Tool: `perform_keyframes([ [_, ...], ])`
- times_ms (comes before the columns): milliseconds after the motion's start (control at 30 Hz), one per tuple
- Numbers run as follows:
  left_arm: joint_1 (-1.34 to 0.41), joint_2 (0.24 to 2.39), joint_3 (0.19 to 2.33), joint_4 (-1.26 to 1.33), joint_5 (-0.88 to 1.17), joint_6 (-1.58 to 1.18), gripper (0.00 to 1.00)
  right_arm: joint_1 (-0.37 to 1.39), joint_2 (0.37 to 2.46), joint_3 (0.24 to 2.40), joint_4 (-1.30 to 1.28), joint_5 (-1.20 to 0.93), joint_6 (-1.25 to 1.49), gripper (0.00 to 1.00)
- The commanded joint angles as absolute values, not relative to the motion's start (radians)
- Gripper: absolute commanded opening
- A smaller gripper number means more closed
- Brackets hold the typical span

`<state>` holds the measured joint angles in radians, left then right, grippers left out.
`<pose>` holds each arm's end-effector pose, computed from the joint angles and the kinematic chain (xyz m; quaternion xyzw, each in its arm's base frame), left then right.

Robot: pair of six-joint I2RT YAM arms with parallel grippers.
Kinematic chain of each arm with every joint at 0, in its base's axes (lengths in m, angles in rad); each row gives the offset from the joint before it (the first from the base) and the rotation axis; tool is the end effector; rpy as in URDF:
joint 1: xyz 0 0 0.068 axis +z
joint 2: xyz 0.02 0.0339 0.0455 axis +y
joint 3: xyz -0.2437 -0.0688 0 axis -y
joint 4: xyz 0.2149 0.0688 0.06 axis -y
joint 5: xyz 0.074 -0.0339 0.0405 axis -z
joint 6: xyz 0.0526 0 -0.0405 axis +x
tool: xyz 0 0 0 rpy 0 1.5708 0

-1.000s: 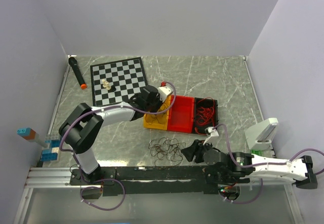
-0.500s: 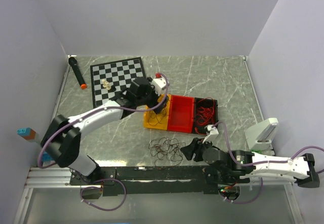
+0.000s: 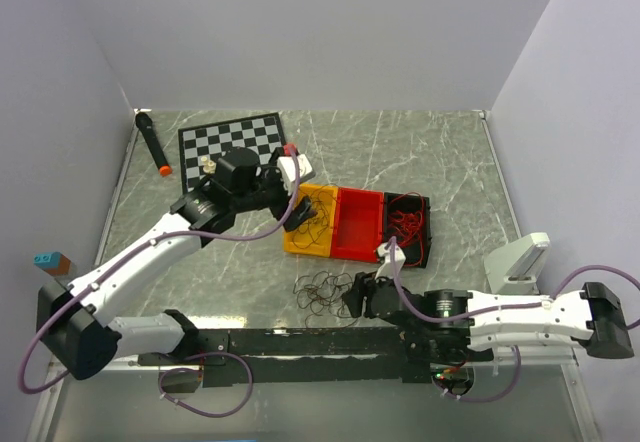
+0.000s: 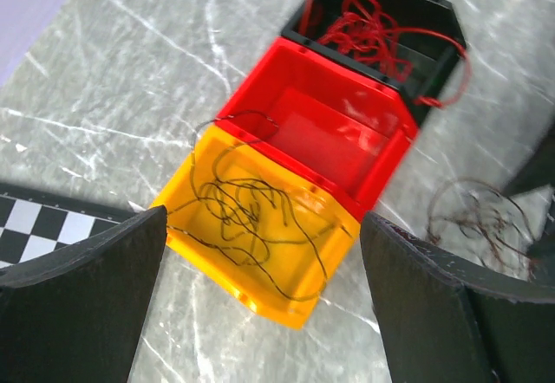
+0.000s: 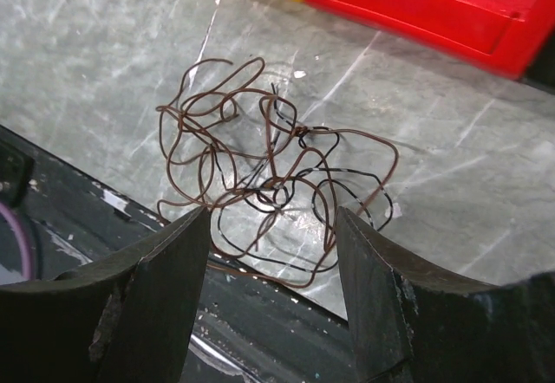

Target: Untangle the cables

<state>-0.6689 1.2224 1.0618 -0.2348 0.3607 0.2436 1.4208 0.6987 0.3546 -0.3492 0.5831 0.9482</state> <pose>0.2021 -0.1834 0.3200 0.4500 0.6912 -0.2610 0.5017 0.0505 0.1407 0.1789 -0.0843 0.8716 0.2789 0.3943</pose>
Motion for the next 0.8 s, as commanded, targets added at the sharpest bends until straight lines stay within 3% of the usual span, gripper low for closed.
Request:
perform_keyframes([
  [0, -0.672, 1.167, 1.066, -0.354, 0.463, 0.356, 0.96, 1.407, 0.758, 0.406, -0.273, 0.578, 0.907, 0.67],
  [233, -0.675, 1.157, 1.075, -0.425, 0.474, 0.334, 0.97, 1.370, 0.837, 0.403, -0.212, 0.542, 0.881, 0.58],
  [333, -0.695, 1.132, 1.043, -0.420, 0.456, 0.353, 0.97, 1.365, 0.862, 0.420, -0.219, 0.546, 0.871, 0.46],
  [500, -0.758, 1.108, 0.982, -0.387, 0.436, 0.382, 0.99, 1.365, 0.807, 0.462, -0.279, 0.545, 0.848, 0.11],
  [567, -0.778, 1.114, 0.979, -0.382, 0.451, 0.376, 0.95, 1.365, 0.755, 0.463, -0.288, 0.522, 0.827, 0.00],
  [667, -0.817, 1.121, 0.965, -0.365, 0.472, 0.374, 0.89, 1.367, 0.637, 0.436, -0.265, 0.445, 0.790, 0.00],
  [767, -0.844, 1.126, 0.940, -0.339, 0.515, 0.353, 0.94, 1.367, 0.533, 0.399, -0.247, 0.388, 0.766, 0.00],
])
